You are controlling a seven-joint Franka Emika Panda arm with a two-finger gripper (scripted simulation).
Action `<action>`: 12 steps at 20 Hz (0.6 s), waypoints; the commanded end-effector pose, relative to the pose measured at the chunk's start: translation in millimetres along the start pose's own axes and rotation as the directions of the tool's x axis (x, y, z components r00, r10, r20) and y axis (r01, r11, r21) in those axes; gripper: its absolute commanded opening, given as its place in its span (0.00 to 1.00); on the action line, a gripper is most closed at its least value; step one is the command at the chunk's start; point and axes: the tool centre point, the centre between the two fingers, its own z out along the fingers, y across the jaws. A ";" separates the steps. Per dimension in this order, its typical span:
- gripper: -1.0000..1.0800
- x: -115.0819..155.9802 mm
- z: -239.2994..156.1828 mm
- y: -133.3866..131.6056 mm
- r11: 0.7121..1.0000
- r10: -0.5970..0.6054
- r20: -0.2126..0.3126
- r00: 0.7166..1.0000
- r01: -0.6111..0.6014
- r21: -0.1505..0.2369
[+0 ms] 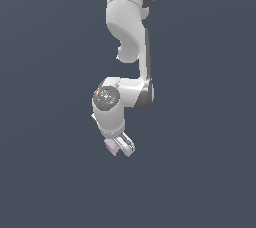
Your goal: Pick up the object and move it to a goal position.
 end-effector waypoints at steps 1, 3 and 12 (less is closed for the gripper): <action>0.00 -9.3 -2.0 2.1 1.000 -0.001 0.000 1.000 0.001 0.001; 0.00 -18.4 -3.7 4.5 1.000 -0.001 0.000 1.000 0.001 0.001; 0.00 -70.8 -13.4 18.2 1.000 -0.001 0.000 1.000 0.001 0.001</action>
